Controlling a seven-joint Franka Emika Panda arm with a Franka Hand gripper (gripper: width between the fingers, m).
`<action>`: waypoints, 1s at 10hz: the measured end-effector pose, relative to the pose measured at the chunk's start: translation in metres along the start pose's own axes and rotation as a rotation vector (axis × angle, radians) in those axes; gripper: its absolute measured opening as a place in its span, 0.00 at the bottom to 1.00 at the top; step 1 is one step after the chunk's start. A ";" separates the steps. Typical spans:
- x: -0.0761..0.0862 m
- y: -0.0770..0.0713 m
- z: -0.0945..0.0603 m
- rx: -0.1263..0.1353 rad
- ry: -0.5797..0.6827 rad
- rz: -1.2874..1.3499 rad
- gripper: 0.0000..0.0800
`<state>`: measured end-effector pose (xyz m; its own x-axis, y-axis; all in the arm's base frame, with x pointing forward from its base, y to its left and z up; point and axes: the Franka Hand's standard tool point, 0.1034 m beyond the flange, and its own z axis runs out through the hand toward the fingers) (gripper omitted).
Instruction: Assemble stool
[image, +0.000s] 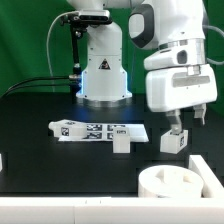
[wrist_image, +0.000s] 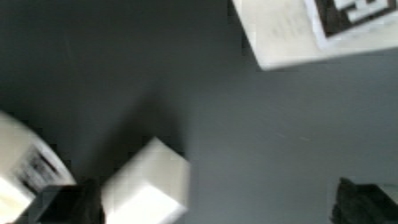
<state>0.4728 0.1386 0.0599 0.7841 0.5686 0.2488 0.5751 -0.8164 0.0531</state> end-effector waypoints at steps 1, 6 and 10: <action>-0.001 0.001 -0.002 0.004 -0.014 0.191 0.81; 0.005 0.000 -0.004 -0.002 0.027 0.561 0.81; -0.013 0.007 0.002 0.038 -0.108 1.020 0.81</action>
Offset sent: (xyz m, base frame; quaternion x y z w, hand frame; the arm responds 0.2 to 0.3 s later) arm 0.0118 0.0084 0.0090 0.0292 0.0878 0.0664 0.9935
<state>0.4669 0.1256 0.0547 0.9196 -0.3865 0.0698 -0.3713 -0.9135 -0.1665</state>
